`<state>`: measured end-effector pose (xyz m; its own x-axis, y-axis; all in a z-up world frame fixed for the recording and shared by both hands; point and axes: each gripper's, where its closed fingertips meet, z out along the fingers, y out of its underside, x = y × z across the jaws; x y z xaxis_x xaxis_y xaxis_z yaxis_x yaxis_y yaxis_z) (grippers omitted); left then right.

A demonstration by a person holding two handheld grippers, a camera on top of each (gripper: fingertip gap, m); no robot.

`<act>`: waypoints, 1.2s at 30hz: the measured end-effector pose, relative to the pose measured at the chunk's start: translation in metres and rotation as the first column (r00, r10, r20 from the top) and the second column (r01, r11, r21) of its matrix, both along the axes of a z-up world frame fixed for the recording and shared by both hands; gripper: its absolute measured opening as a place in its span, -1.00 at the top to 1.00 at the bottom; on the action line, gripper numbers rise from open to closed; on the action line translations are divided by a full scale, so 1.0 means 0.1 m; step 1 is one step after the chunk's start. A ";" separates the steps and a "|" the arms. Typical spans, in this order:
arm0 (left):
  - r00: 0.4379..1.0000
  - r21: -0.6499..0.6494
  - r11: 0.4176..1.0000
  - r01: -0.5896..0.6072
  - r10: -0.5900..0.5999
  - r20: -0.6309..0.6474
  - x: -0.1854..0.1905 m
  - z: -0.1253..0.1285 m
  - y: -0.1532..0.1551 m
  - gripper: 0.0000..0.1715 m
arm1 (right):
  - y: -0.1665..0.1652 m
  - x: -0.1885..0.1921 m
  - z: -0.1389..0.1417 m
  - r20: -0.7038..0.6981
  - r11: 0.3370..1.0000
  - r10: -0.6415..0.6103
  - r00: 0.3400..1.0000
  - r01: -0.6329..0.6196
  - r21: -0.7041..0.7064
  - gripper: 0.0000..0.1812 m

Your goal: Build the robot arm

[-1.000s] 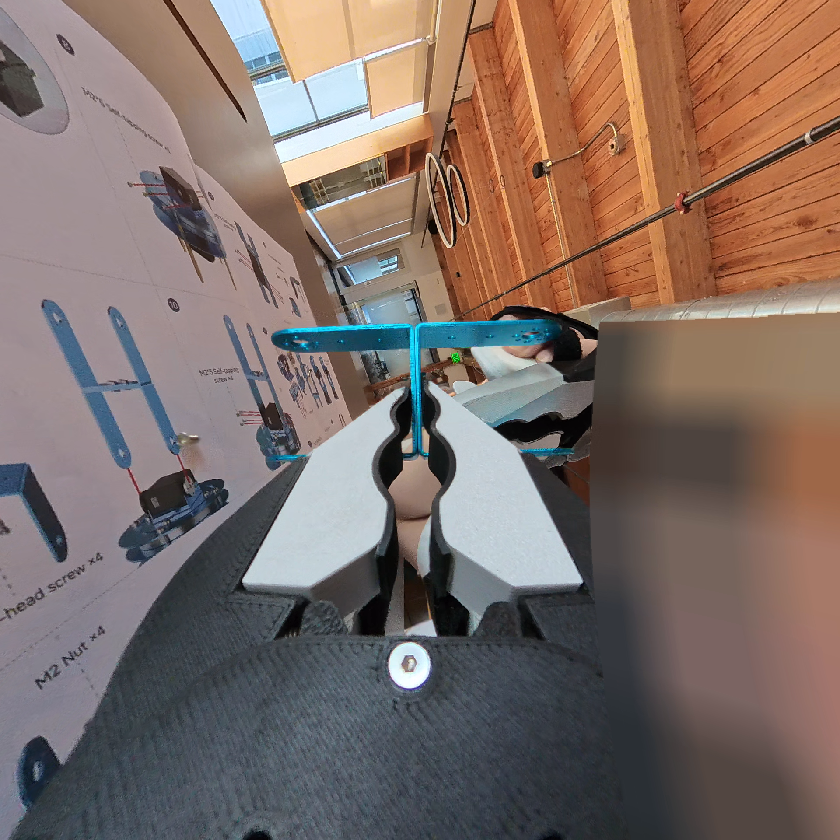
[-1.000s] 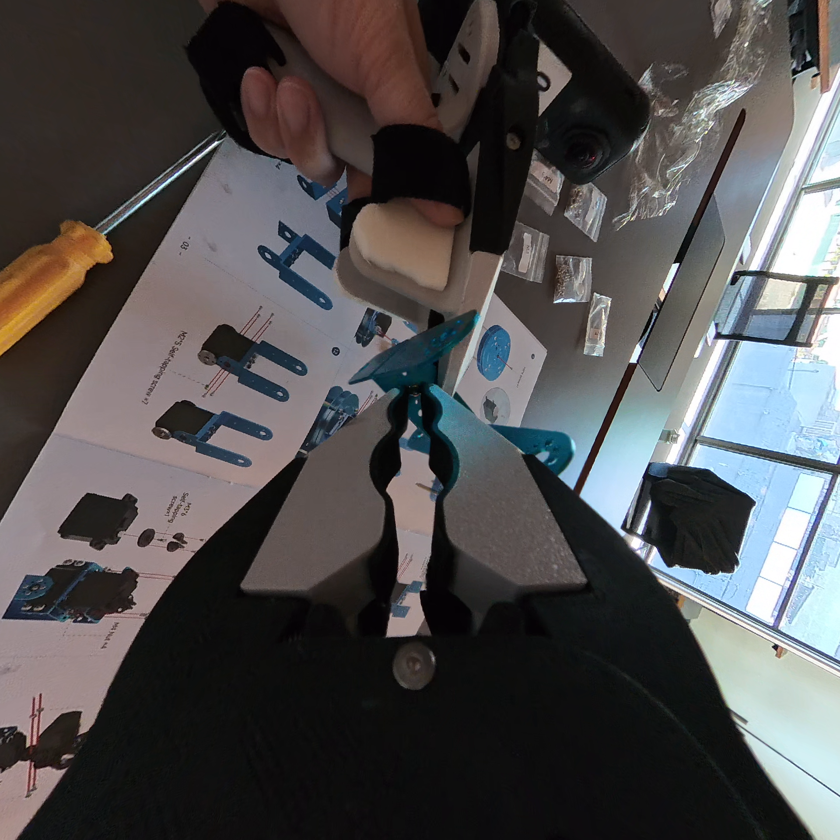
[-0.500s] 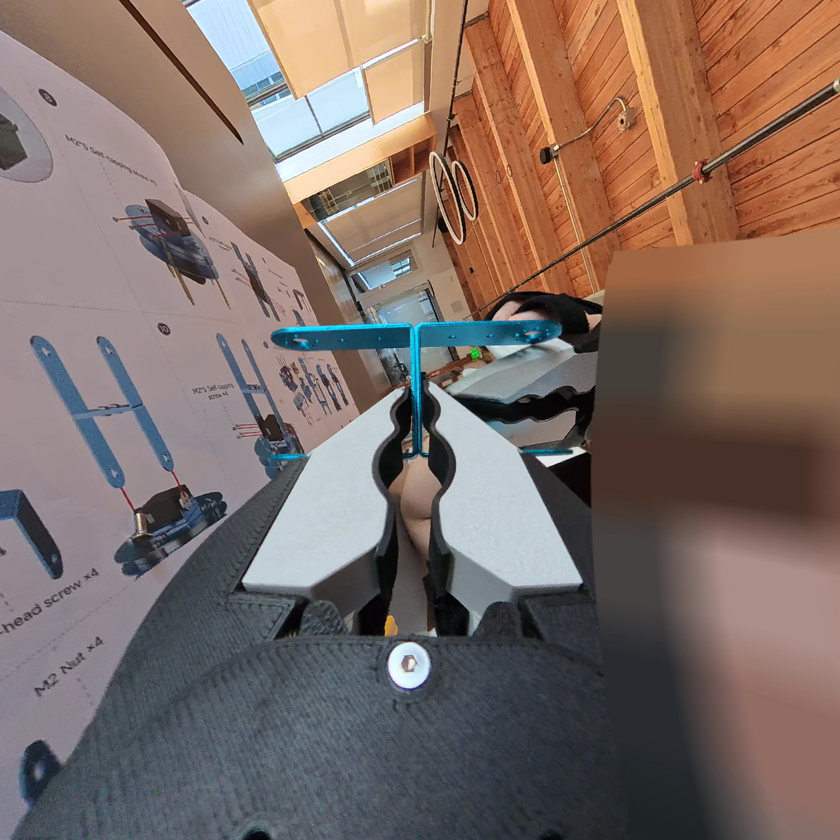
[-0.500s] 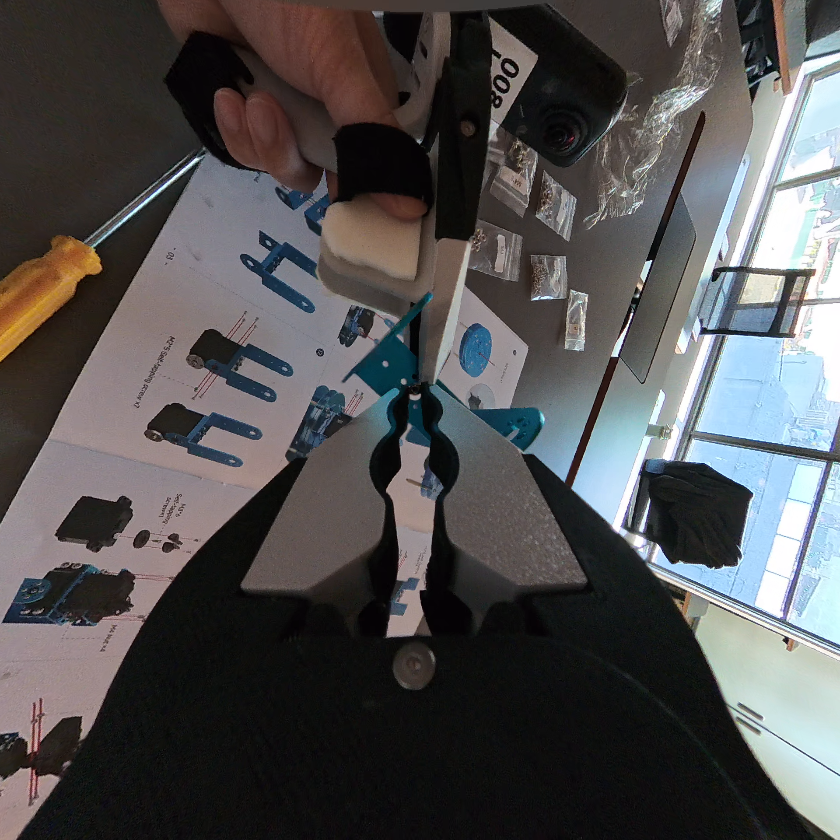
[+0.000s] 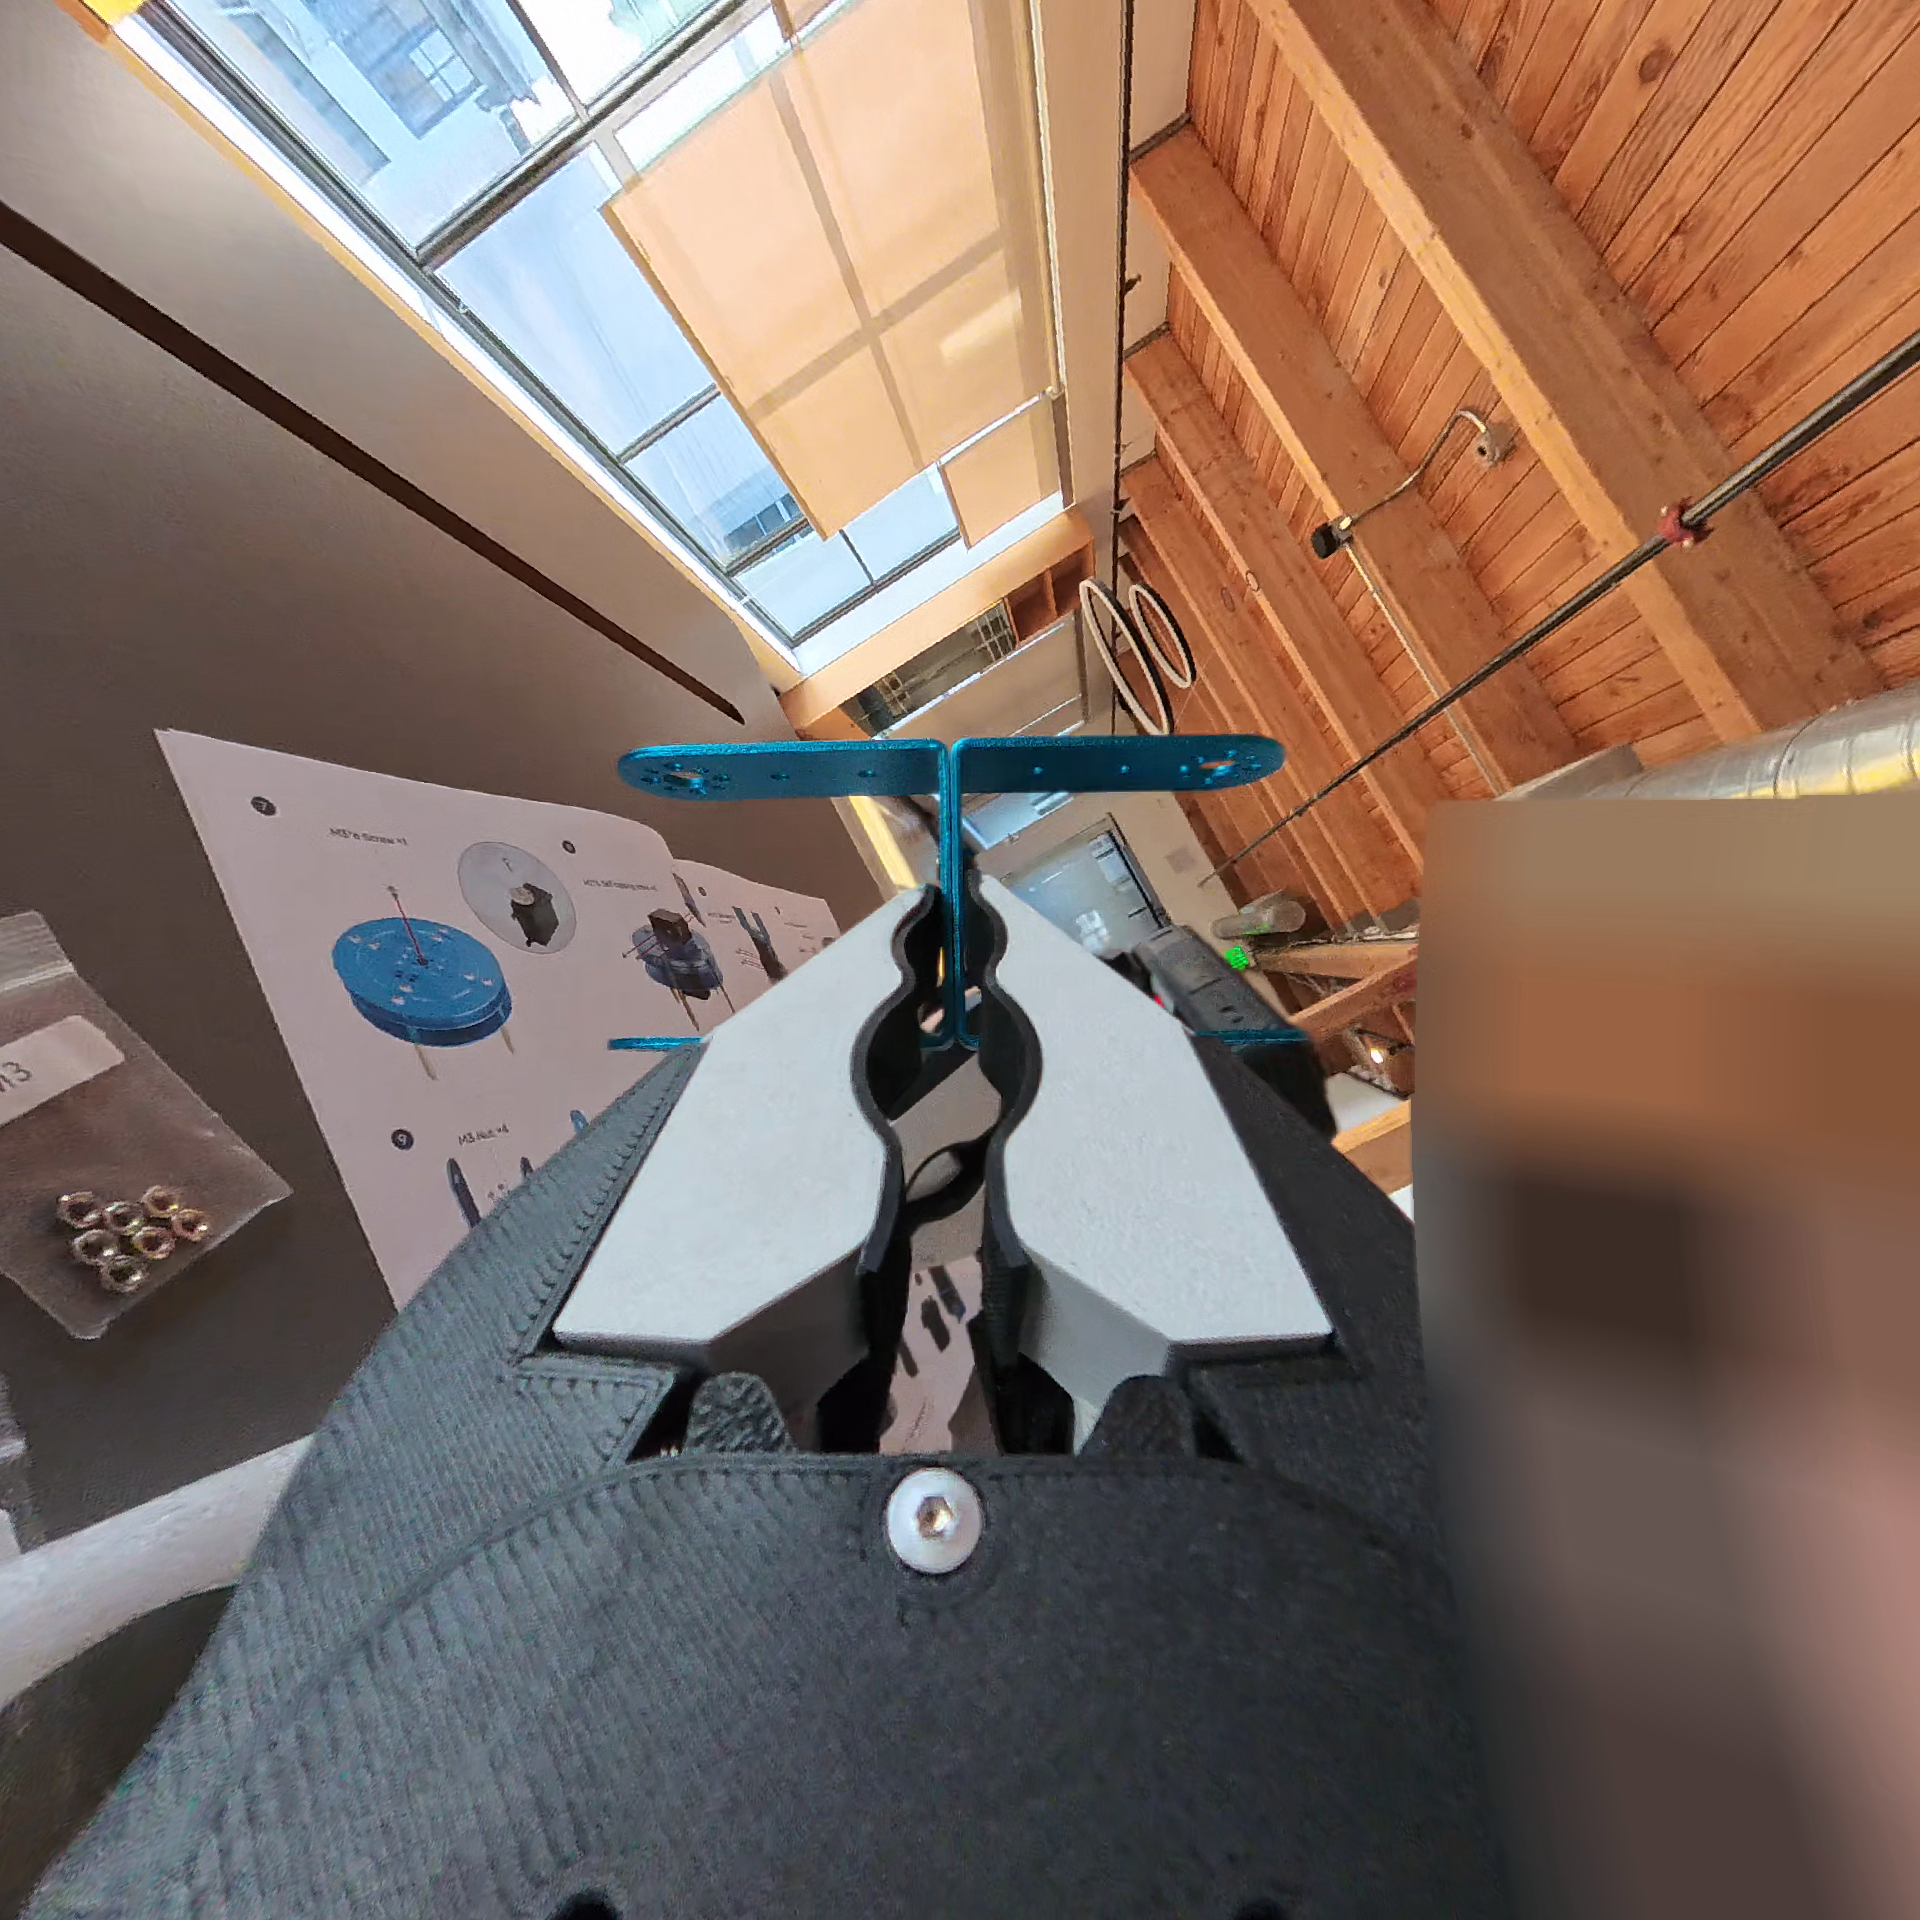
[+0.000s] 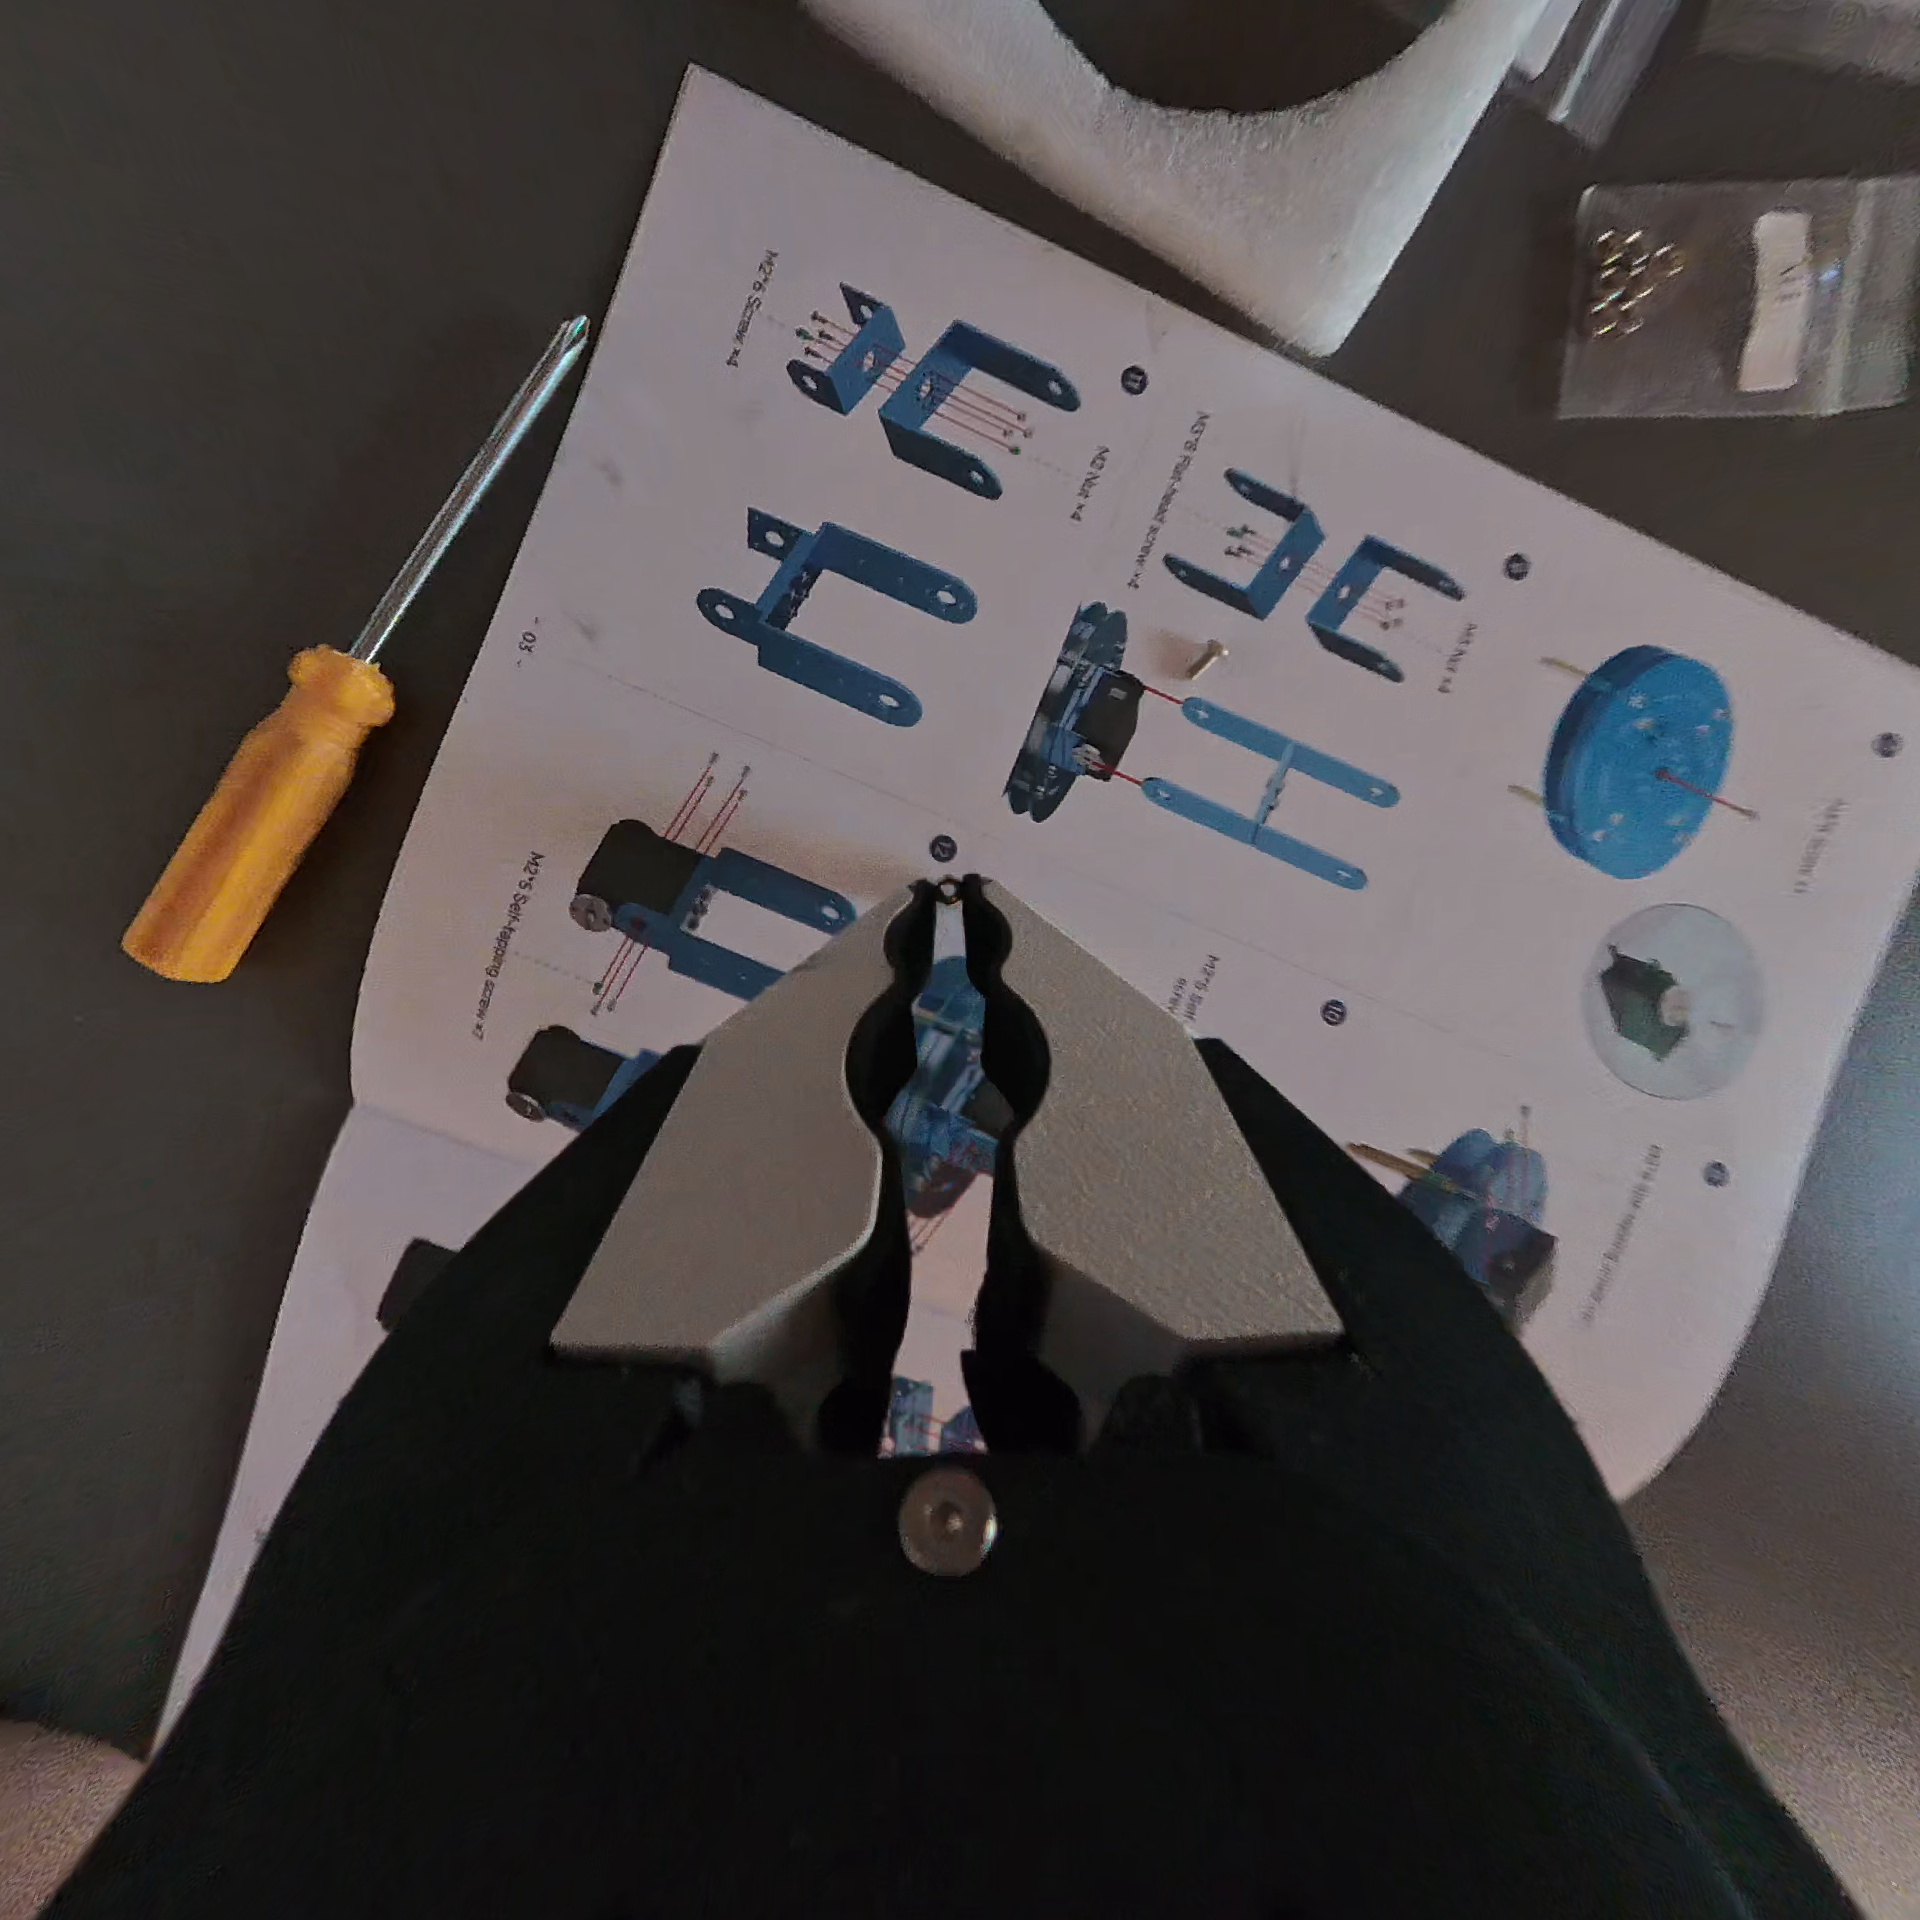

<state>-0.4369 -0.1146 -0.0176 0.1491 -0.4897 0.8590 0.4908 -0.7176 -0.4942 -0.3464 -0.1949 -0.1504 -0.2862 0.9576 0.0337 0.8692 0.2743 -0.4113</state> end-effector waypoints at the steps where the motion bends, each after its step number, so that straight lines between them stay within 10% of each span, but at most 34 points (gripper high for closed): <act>1: 1.000 -0.012 1.000 0.005 -0.005 0.019 0.00 0.00 0.00 0.98 | -0.03 -0.01 -0.06 0.018 1.000 -0.007 1.000 0.008 -0.030 0.95; 9: 0.995 0.001 0.999 -0.046 0.046 0.093 -0.14 0.13 0.02 0.98 | 0.10 -0.45 0.19 -0.202 0.960 -0.240 0.950 0.202 -0.193 0.85; 13: 0.994 0.026 0.999 -0.044 0.041 0.100 -0.15 0.21 -0.02 0.98 | 0.24 -0.48 -0.07 -0.153 0.977 -0.212 0.965 0.215 0.004 0.84; 26: 0.987 0.045 0.997 -0.069 0.061 0.150 -0.31 0.34 -0.02 0.98 | 0.32 -0.59 -0.08 -0.130 0.948 -0.313 0.941 0.302 -0.097 1.00; 36: 0.999 0.238 0.971 0.000 0.008 -0.034 -0.10 0.41 -0.13 0.98 | 0.45 -0.62 1.02 -0.515 0.925 -0.362 0.777 0.367 -0.096 0.79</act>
